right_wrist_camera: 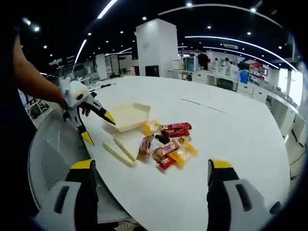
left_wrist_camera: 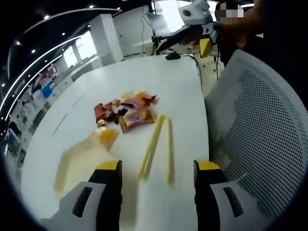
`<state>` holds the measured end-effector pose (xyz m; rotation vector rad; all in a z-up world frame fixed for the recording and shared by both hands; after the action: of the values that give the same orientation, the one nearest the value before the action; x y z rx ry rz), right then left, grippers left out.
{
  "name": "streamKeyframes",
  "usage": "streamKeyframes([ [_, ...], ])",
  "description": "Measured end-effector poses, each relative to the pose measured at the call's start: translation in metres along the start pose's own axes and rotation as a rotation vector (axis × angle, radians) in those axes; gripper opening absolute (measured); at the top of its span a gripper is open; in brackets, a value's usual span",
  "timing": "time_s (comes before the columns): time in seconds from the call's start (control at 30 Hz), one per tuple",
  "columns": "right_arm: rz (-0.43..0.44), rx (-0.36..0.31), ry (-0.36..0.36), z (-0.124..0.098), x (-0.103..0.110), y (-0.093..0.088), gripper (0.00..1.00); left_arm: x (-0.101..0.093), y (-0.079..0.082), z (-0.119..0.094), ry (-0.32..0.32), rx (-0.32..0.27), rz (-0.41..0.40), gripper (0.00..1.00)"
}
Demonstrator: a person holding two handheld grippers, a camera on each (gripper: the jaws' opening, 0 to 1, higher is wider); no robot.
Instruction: Place the target food into the container with the food tongs after gripping and lifting it, then release it inside without dropping or visibly crushing the food.
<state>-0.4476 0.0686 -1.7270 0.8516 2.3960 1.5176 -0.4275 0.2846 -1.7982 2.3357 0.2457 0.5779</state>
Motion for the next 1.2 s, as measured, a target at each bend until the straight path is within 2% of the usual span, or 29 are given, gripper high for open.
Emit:
streamKeyframes([
  [0.1,0.009,-0.007,0.003,-0.002,0.001,-0.003,0.94,-0.003,-0.004,0.012,-0.055,0.038,0.038,0.48],
  [0.17,0.027,-0.011,0.003,-0.002,0.0,-0.008,0.93,-0.003,-0.008,0.018,-0.065,0.062,0.039,0.48],
  [0.23,0.035,-0.004,0.001,-0.001,-0.001,-0.014,0.93,0.0,-0.01,0.023,-0.053,0.085,0.081,0.44],
  [0.37,0.049,-0.006,-0.004,-0.001,-0.002,-0.016,0.93,-0.001,-0.011,0.032,-0.08,0.098,0.089,0.42],
  [0.4,0.051,-0.008,-0.006,-0.002,-0.002,-0.017,0.92,-0.002,-0.009,0.035,-0.091,0.079,0.099,0.4],
  [0.53,0.077,-0.008,-0.015,-0.003,-0.003,-0.023,0.92,-0.007,-0.012,0.041,-0.113,0.112,0.094,0.39],
  [0.6,0.081,-0.006,-0.014,-0.004,-0.003,-0.024,0.91,-0.008,-0.016,0.042,-0.11,0.132,0.114,0.31],
  [0.8,0.096,-0.005,-0.013,0.0,-0.001,-0.028,0.9,-0.009,-0.015,0.04,-0.106,0.115,0.065,0.2],
  [0.93,0.098,-0.012,-0.012,0.001,0.001,-0.028,0.89,-0.005,-0.015,0.041,-0.099,0.113,0.095,0.12],
  [1.1,0.093,-0.003,-0.002,0.001,0.003,-0.027,0.86,-0.003,-0.014,0.042,-0.087,0.138,0.113,0.04],
  [1.2,0.092,-0.001,0.001,-0.001,0.002,-0.023,0.82,-0.004,-0.008,0.04,-0.102,0.13,0.056,0.05],
])
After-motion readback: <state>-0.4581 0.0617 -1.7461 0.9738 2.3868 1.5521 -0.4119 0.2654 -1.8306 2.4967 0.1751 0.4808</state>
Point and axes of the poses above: the point that each gripper's makers call its tool centre point, and the gripper's own axes: z roughly forward along the fingers, x roughly to its left, y roughly out of its top, the point moved 2 cm from there along -z, roughly backward along the fingers, and after that the axes turned 15 degrees about y, right-handed, at the moved point
